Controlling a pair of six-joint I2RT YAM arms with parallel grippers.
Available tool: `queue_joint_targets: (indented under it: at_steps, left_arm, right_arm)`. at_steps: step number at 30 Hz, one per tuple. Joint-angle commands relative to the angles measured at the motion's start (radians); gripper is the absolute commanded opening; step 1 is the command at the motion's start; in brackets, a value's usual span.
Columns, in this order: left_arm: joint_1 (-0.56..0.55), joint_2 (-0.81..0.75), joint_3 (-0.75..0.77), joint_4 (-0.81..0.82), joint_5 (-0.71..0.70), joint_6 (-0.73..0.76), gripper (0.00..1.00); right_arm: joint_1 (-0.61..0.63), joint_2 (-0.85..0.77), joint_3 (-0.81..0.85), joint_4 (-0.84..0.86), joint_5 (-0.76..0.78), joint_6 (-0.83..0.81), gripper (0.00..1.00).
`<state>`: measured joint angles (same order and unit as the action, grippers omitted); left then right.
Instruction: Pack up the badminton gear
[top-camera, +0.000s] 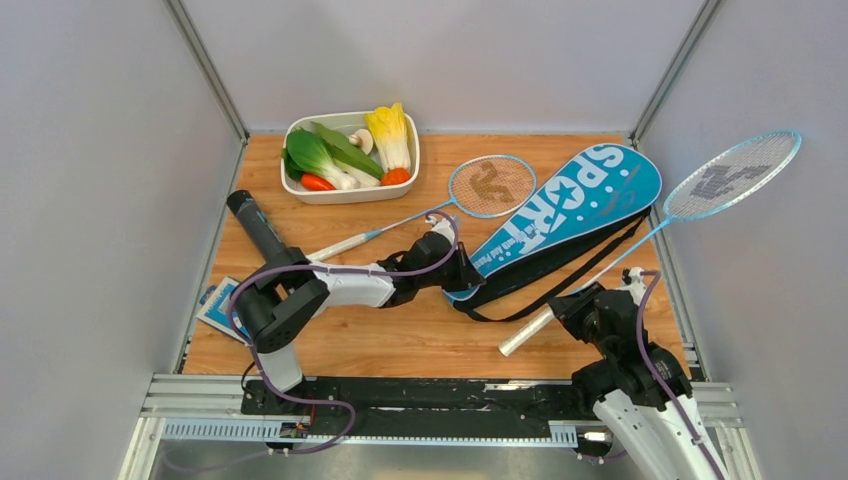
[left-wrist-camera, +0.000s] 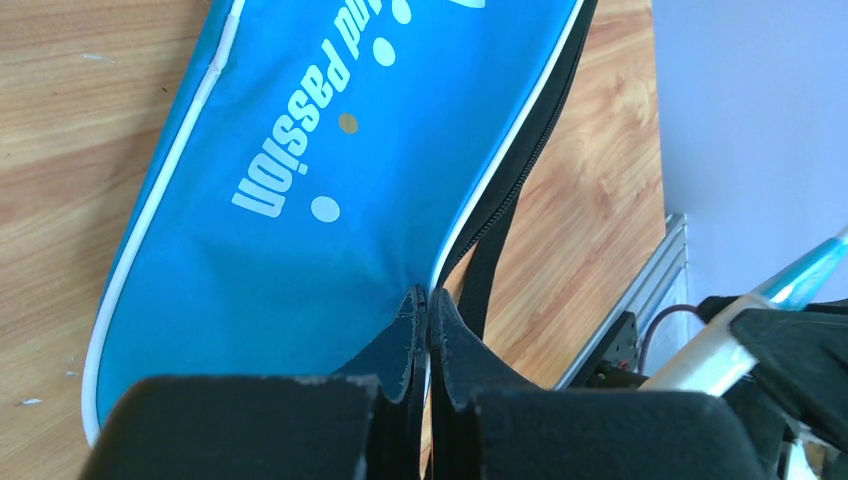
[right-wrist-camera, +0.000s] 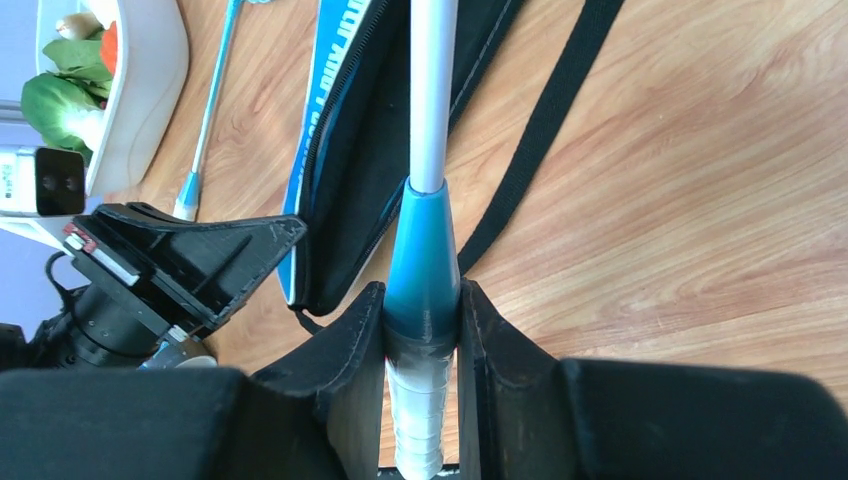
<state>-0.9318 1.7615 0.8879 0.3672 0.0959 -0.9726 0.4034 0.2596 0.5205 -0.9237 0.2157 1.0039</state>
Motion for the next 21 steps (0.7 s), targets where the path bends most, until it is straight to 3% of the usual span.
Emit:
queue_joint_targets:
  at_steps: [1,9,11,12,14,18,21]
  left_arm:
    - [0.014,-0.057,-0.007,0.083,-0.005,-0.041,0.0]
    - [-0.02,-0.101,-0.014,-0.102,-0.091,0.215,0.0]
    - [-0.046,-0.104,-0.004,-0.158,-0.136,0.304,0.1]
    - [-0.056,-0.103,0.016,-0.182,-0.148,0.337,0.21]
    - [-0.082,-0.092,0.059,-0.25,-0.179,0.429,0.35]
    - [-0.118,-0.037,0.156,-0.34,-0.175,0.603,0.49]
    - [-0.134,0.034,0.235,-0.377,-0.137,0.722,0.54]
  right_arm:
    - [0.001,-0.03,-0.039,0.046,-0.025,0.102,0.0]
    - [0.001,-0.015,-0.04,0.166,-0.14,-0.018,0.0]
    - [0.001,-0.01,-0.019,0.163,-0.13,-0.042,0.0]
    - [0.0,-0.012,-0.007,0.162,-0.124,-0.045,0.0]
    - [0.001,-0.014,0.014,0.162,-0.115,-0.052,0.0]
    - [0.001,-0.013,0.063,0.162,-0.116,-0.076,0.0]
    - [0.001,-0.018,0.104,0.169,-0.126,-0.098,0.0]
